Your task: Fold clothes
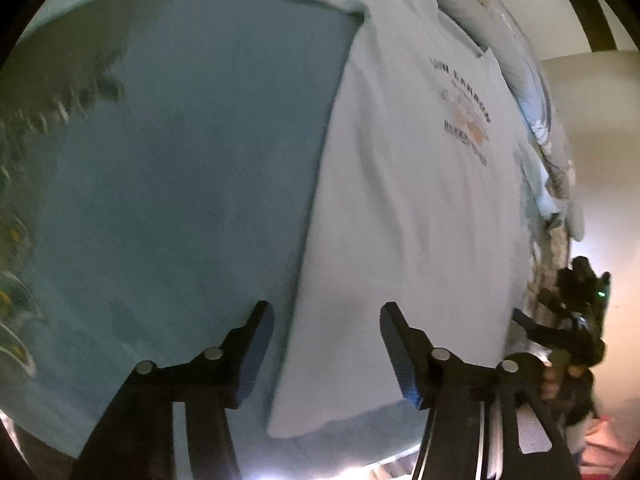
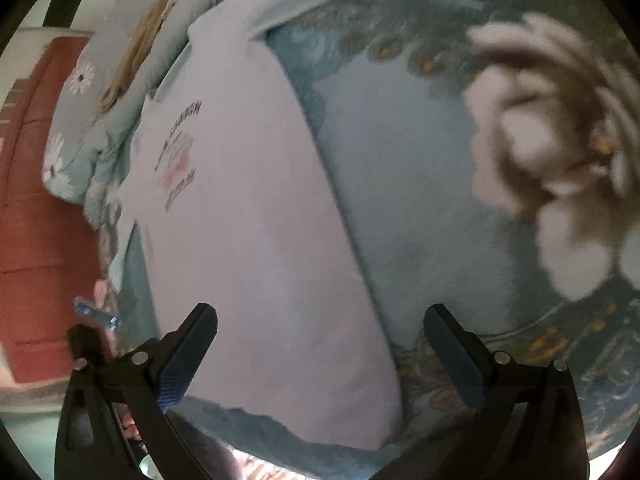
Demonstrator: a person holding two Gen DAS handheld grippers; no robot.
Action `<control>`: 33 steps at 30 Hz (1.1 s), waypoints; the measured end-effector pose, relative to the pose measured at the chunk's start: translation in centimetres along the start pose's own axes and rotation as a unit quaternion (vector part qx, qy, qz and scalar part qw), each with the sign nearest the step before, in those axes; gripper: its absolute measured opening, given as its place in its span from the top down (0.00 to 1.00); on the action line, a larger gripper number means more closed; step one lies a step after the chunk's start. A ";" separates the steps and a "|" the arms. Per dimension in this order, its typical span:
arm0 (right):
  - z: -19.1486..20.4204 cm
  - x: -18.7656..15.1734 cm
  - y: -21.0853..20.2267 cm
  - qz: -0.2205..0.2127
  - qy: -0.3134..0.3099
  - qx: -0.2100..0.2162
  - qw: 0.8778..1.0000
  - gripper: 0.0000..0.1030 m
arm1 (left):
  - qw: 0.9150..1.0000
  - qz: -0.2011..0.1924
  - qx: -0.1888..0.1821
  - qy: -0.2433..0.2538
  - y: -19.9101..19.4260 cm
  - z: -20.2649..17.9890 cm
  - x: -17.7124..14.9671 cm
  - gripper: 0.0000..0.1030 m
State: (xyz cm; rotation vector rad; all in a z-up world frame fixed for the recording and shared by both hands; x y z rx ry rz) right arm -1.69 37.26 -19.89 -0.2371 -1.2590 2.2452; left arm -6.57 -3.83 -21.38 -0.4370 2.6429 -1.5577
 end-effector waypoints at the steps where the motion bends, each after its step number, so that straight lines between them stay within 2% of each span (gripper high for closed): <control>1: -0.1 0.0 0.1 0.006 0.005 0.006 1.000 0.00 | 1.000 0.000 -0.005 -0.005 0.1 0.0 -0.2 0.39; 4: -0.2 -0.5 0.4 0.031 0.016 0.026 0.999 0.00 | 0.999 -0.008 -0.026 -0.020 0.3 0.1 -0.1 0.32; 6: -0.3 -0.8 0.6 0.048 0.023 0.039 0.998 0.00 | 0.999 -0.010 -0.039 -0.034 0.5 -0.1 0.0 0.22; 9: -0.4 -1.3 0.8 0.077 0.030 0.055 0.995 0.00 | 0.999 -0.005 -0.036 -0.031 0.9 -0.7 0.1 0.21; 14: -1.3 -1.5 0.4 0.073 0.081 0.079 0.991 0.01 | 1.000 -0.005 -0.016 0.004 1.1 -1.9 -0.2 0.20; 16: -1.4 -1.6 0.2 0.069 0.084 0.073 0.991 0.07 | 1.000 -0.009 -0.020 0.000 1.0 -2.1 -0.3 0.22; 18: -1.4 -1.7 0.3 0.068 0.080 0.060 0.993 0.24 | 0.999 -0.010 -0.031 -0.010 0.8 -2.1 -0.7 0.22; 19: -1.3 -1.8 0.3 0.070 0.075 0.053 0.993 0.28 | 0.999 -0.011 -0.033 -0.013 0.8 -2.1 -0.9 0.22; 21: -1.2 -2.1 0.5 0.075 0.062 0.036 0.995 0.43 | 0.999 -0.015 -0.033 -0.016 0.5 -1.9 -1.4 0.29; 22: -1.2 -2.2 0.5 0.077 0.054 0.023 0.995 0.47 | 0.999 -0.017 -0.031 -0.016 0.4 -1.8 -1.5 0.31; 24: -1.3 -2.3 0.6 0.078 0.041 -0.002 0.996 0.59 | 0.999 -0.021 -0.028 -0.020 0.3 -1.7 -1.6 0.53; 25: -1.4 -2.3 0.5 0.076 0.037 -0.012 0.996 0.62 | 0.999 -0.022 -0.024 -0.023 0.3 -1.5 -1.8 0.59; 27: -1.7 -2.4 0.4 0.073 0.034 -0.028 0.996 0.74 | 0.999 -0.027 -0.008 -0.033 0.3 -1.1 -2.2 0.82; 30: -1.7 -2.6 0.3 0.071 0.018 -0.052 0.996 0.83 | 0.998 -0.038 -0.010 -0.054 0.2 -0.9 -2.5 0.91; 33: -1.3 -2.8 0.2 0.074 -0.002 -0.065 0.995 0.88 | 0.997 -0.056 -0.006 -0.051 0.0 -1.3 -2.5 0.93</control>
Point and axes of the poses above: each gripper's, at about its wrist camera, not at the fingertips, and y roughly the way its jaws point, z to its left, x to its top, the point moved 5 cm from there along y, roughly the way its jaws point, and after that the axes turned 13 degrees about -z, right-handed, at the moved point
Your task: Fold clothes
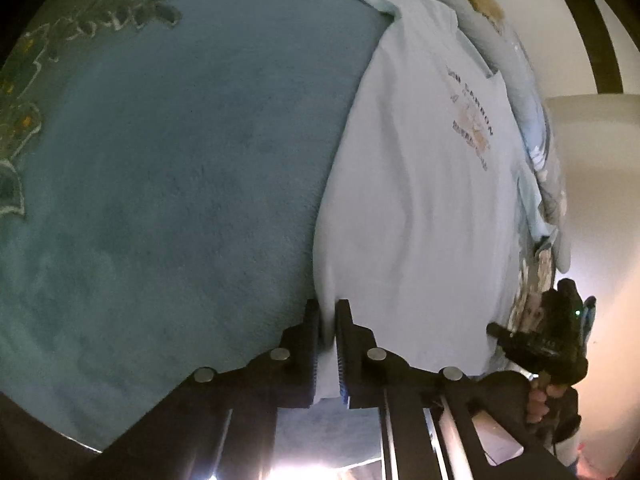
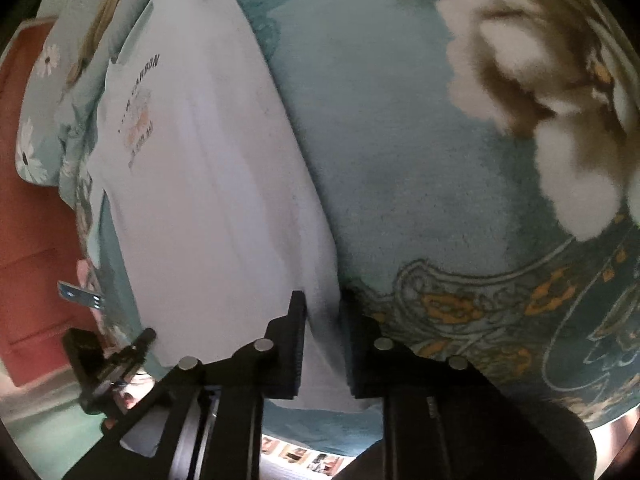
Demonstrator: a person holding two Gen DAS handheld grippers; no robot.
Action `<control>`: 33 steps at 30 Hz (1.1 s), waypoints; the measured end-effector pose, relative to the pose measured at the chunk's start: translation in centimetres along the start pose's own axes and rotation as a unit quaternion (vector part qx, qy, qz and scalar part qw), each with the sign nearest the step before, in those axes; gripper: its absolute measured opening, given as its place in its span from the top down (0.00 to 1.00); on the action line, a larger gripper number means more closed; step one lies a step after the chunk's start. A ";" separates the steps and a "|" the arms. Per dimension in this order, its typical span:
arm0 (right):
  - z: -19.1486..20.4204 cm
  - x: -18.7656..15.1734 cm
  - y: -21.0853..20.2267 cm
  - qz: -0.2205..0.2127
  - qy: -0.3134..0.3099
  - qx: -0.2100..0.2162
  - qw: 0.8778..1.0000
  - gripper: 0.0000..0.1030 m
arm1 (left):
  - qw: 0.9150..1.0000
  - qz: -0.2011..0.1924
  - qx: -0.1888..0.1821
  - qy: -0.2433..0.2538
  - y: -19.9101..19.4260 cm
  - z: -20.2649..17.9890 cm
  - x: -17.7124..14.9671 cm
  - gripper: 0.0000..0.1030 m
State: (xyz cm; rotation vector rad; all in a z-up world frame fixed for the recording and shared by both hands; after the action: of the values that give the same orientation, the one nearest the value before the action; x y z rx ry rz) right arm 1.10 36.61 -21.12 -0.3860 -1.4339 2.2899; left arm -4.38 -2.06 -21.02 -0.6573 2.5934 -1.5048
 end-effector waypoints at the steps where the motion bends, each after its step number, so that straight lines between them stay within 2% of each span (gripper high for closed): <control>1: 0.1 -0.2 0.0 0.003 -0.003 0.001 1.000 0.89 | 1.000 -0.010 0.005 0.009 -0.2 -0.2 0.1 0.93; 5: 0.9 -1.1 -0.1 0.023 -0.024 0.021 0.999 0.94 | 0.998 -0.059 0.022 0.031 -2.2 -0.4 1.1 0.94; 8: 2.2 -2.1 -0.3 0.026 -0.072 0.020 0.997 0.95 | 0.996 -0.071 0.034 0.035 -3.8 0.9 2.2 0.94; 11: 3.3 -2.8 -0.5 0.012 -0.121 0.000 0.993 0.95 | 0.996 -0.067 0.049 0.046 -3.9 1.8 2.1 0.94; 15: 3.7 -3.1 -0.8 -0.010 -0.156 -0.028 0.987 0.94 | 0.996 -0.061 0.050 0.031 -3.1 2.8 1.7 0.94; 20: 3.3 -2.9 -1.5 -0.021 -0.154 -0.029 0.987 0.94 | 0.996 -0.058 0.045 0.039 -3.2 2.2 1.3 0.91; 27: 2.8 -2.8 -1.9 -0.020 -0.152 -0.029 0.988 0.93 | 0.995 -0.049 0.061 0.058 -2.9 1.8 1.8 0.91; 33: 2.7 -3.2 -2.4 -0.022 -0.173 -0.048 0.984 0.93 | 0.993 -0.043 0.079 0.080 -2.6 1.5 1.7 0.90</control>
State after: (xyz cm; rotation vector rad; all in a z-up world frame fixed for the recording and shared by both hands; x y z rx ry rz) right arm 3.18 33.84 -17.72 0.0210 -1.7021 2.3398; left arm -4.69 -5.11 -19.32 -0.6628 2.5502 -1.8394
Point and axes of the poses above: each gripper's, at about its wrist camera, not at the fingertips, and y roughly the way its jaws point, z to its left, x to its top, the point moved 5 cm from there along y, roughly the way its jaws point, and after that the axes turned 13 degrees about -z, right-handed, at the moved point
